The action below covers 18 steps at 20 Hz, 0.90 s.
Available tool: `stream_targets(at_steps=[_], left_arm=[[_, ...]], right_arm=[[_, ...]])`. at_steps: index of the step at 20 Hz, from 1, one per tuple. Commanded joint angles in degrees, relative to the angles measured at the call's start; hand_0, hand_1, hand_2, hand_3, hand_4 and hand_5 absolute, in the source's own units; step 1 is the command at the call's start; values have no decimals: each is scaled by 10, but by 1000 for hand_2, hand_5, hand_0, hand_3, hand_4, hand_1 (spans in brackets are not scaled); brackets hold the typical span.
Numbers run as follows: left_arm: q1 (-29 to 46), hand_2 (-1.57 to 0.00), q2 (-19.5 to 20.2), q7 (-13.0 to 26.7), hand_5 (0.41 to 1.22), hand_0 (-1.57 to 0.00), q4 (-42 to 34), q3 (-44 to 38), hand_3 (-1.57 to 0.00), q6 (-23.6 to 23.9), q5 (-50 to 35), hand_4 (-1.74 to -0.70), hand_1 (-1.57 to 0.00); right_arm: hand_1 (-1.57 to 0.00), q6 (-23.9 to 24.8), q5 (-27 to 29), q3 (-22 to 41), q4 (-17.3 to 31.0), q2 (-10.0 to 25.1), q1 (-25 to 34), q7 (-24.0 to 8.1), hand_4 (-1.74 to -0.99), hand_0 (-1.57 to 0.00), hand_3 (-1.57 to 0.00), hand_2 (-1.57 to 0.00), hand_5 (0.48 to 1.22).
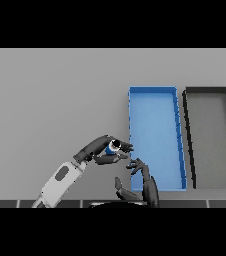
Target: Pick up the blue pipe and place it into the blue bin.
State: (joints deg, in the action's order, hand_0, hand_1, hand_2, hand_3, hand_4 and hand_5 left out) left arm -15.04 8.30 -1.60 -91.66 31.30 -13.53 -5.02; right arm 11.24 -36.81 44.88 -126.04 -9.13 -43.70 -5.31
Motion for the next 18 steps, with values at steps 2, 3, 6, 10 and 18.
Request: stream_targets(at_steps=[2,3,6,10,18], left_arm=[[-6,-1571,-5,5,1221,-1571,7,-4,-1436,2,11,-1732,-1571],[-1,-1571,-6,6,1221,-1571,2,-4,-1435,-2,10,-1732,-1571],[-3,-1571,-13,6,1221,-1571,16,-11,-1437,-7,13,-1732,-1571],[-2,-1571,-14,21,1221,-1571,19,-25,-1469,-13,18,-1730,-1571],[-6,-1571,-12,-44,1221,-1571,19,-39,-1501,-27,-19,-1727,-1571]], right_arm=[[1,-39,-28,0,-6,-6,48,-59,-1295,1,1,1,522],[1,-61,-36,0,-1,-5,70,-65,-1297,1,1,1,526],[1,-117,-55,-23,22,-21,152,-122,-1304,1,1,1,532],[1,-165,-44,-56,48,-35,232,-180,-1260,1,1,1,531],[-1,-209,28,-166,75,-66,406,-277,-1225,1,1,-23,511]])
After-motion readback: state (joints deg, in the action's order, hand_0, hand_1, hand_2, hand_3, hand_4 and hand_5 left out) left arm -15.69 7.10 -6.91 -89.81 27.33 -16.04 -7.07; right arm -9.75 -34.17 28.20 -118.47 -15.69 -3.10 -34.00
